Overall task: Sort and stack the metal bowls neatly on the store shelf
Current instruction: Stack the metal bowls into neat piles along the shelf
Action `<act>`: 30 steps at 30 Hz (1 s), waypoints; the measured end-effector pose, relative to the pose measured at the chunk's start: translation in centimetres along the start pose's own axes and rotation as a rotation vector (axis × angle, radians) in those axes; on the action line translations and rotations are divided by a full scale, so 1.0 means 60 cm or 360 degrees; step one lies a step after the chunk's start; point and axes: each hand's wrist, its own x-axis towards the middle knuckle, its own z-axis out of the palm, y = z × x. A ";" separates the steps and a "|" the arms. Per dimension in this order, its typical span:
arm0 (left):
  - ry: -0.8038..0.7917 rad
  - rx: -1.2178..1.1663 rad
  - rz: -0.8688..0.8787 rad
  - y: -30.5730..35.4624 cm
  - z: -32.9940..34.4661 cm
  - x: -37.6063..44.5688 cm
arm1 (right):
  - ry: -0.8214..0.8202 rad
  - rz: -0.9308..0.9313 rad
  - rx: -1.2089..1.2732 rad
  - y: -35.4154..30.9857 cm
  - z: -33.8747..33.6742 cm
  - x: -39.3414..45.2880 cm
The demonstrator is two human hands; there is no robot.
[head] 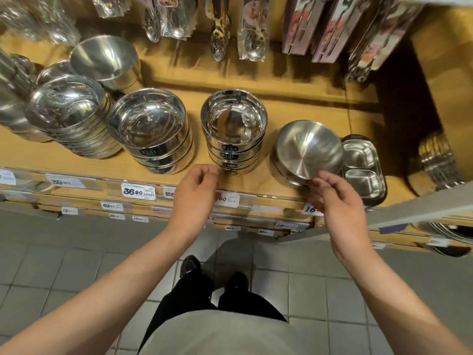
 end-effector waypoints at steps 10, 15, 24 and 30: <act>-0.0129 -0.0052 0.0007 0.076 -0.065 -0.050 | 0.0025 0.0000 -0.0030 -0.036 -0.058 -0.061; 0.0012 -0.0202 -0.0020 0.098 -0.120 -0.054 | -0.0032 -0.0032 0.0001 -0.058 -0.044 -0.093; 0.0153 -0.0398 0.0040 0.112 -0.324 -0.053 | -0.0340 -0.0164 0.0069 -0.152 0.164 -0.161; 0.0426 -0.0491 0.0042 0.121 -0.529 -0.057 | -0.0459 -0.0174 0.0100 -0.189 0.330 -0.228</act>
